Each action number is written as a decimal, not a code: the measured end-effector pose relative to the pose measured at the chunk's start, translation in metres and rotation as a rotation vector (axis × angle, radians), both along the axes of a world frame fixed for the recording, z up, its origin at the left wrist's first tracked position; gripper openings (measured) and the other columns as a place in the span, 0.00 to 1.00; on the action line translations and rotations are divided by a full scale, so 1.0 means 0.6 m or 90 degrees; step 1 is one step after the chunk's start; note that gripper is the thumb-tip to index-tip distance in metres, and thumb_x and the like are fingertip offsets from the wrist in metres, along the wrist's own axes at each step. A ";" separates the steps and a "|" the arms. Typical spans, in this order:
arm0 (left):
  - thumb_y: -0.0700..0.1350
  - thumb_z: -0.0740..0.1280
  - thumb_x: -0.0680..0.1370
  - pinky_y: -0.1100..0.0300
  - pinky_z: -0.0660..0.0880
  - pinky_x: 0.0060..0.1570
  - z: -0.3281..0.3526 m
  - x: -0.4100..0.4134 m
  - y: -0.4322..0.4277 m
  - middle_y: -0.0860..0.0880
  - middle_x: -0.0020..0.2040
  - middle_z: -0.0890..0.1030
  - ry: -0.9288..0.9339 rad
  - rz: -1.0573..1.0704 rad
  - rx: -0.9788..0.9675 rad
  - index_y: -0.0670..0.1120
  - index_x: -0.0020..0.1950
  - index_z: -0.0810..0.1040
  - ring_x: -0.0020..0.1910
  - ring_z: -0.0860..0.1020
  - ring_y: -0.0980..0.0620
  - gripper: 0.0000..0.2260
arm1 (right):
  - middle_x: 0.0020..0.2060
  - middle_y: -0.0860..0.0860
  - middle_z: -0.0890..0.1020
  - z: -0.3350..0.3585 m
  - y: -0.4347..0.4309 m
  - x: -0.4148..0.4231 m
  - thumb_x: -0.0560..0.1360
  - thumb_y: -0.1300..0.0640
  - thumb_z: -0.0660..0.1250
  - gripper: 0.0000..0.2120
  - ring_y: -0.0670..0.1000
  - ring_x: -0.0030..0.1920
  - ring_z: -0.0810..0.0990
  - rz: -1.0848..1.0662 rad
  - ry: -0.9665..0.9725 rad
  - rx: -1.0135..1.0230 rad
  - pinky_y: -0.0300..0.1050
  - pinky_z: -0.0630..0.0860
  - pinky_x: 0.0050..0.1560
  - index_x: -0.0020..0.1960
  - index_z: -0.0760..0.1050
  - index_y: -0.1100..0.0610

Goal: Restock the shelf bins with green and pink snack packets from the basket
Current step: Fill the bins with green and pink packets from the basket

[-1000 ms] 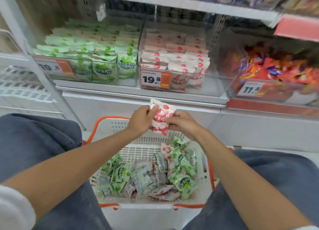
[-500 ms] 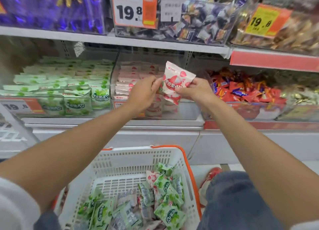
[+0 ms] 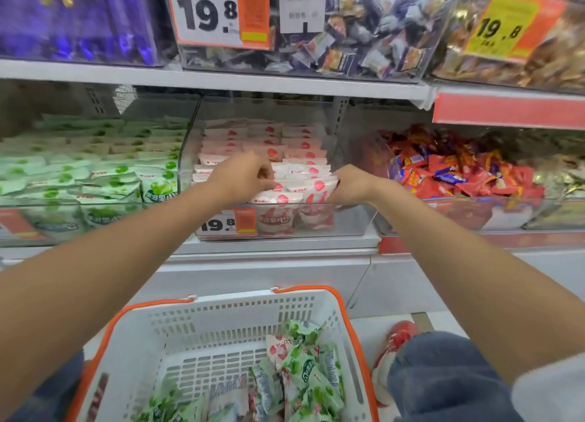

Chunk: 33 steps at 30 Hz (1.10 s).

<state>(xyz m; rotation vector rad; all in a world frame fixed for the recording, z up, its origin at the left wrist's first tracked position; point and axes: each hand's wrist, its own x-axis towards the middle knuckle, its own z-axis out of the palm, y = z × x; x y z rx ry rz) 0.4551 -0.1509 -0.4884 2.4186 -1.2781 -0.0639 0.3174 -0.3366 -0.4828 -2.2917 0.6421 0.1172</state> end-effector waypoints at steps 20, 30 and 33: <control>0.47 0.69 0.76 0.52 0.80 0.44 -0.005 -0.045 -0.041 0.56 0.41 0.82 0.104 -0.001 -0.106 0.51 0.43 0.84 0.40 0.80 0.56 0.04 | 0.51 0.58 0.84 0.018 0.034 0.019 0.69 0.65 0.77 0.10 0.55 0.52 0.84 -0.064 0.152 0.079 0.48 0.81 0.55 0.46 0.78 0.60; 0.41 0.70 0.76 0.52 0.80 0.47 -0.006 -0.038 -0.047 0.56 0.38 0.81 0.143 0.007 -0.104 0.47 0.41 0.84 0.39 0.79 0.57 0.05 | 0.48 0.59 0.83 0.017 0.022 0.020 0.71 0.69 0.73 0.10 0.54 0.46 0.84 -0.099 0.145 0.107 0.45 0.82 0.48 0.51 0.77 0.64; 0.39 0.69 0.76 0.52 0.81 0.47 -0.004 -0.038 -0.049 0.58 0.37 0.80 0.155 0.019 -0.109 0.45 0.41 0.84 0.38 0.78 0.58 0.06 | 0.52 0.59 0.81 0.018 0.018 0.017 0.70 0.70 0.73 0.11 0.57 0.52 0.83 -0.113 0.136 0.108 0.49 0.80 0.55 0.46 0.73 0.62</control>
